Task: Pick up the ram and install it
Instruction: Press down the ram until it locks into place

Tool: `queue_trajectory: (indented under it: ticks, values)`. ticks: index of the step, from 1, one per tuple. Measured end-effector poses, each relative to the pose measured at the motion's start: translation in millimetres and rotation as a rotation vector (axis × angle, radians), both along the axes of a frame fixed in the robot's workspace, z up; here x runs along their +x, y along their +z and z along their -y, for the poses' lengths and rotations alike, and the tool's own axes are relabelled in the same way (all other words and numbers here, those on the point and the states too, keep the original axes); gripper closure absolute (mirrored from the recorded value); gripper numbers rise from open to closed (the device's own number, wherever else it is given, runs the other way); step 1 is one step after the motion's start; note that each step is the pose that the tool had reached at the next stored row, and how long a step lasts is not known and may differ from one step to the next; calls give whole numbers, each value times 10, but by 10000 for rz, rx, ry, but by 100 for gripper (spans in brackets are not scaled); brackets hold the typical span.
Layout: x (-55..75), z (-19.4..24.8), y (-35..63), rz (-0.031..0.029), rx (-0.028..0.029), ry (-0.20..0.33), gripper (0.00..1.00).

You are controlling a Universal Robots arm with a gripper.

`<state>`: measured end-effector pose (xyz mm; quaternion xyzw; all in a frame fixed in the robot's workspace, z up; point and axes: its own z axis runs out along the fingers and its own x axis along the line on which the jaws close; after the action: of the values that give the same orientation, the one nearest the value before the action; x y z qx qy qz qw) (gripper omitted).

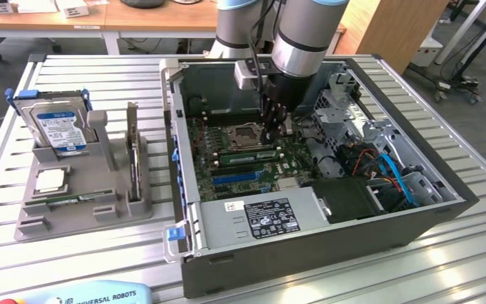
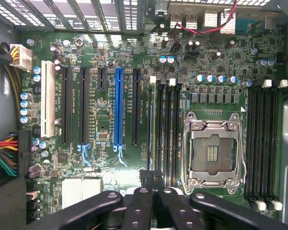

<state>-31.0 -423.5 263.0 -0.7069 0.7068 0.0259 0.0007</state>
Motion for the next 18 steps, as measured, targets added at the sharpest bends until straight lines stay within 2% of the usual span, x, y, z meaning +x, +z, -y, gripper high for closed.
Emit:
queue_trajectory:
  ticks: [10, 18]
  values:
    - [2, 0, 0, 0, 0, -1, 90]
    - [64, 0, 0, 0, -1, -1, 90]
